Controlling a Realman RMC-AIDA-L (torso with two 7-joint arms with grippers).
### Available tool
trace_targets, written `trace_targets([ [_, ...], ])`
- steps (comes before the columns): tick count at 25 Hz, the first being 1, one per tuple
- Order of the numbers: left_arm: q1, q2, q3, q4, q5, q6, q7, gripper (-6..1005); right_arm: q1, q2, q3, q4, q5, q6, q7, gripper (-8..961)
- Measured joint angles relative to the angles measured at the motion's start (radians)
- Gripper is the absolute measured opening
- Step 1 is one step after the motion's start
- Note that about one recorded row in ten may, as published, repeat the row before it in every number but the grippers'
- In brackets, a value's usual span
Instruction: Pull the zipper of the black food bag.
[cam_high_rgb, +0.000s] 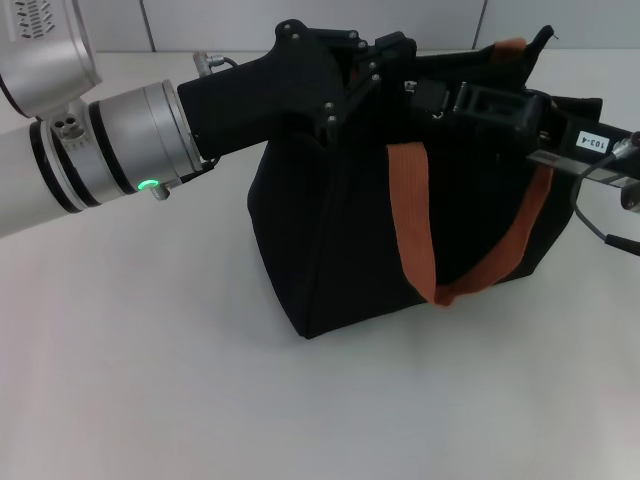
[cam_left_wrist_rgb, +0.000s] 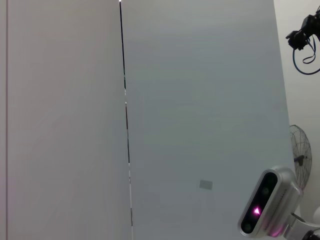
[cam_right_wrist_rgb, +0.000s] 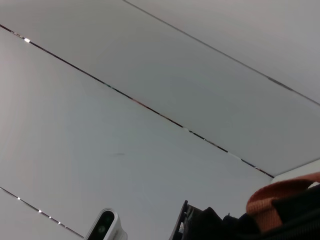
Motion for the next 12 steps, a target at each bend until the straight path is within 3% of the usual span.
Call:
trace_targets([
  [12,0.000,0.000,0.000,0.000,0.000,-0.001,0.000,111,-0.004,-0.001,0.002,0.002,0.000,0.000,0.008,235],
])
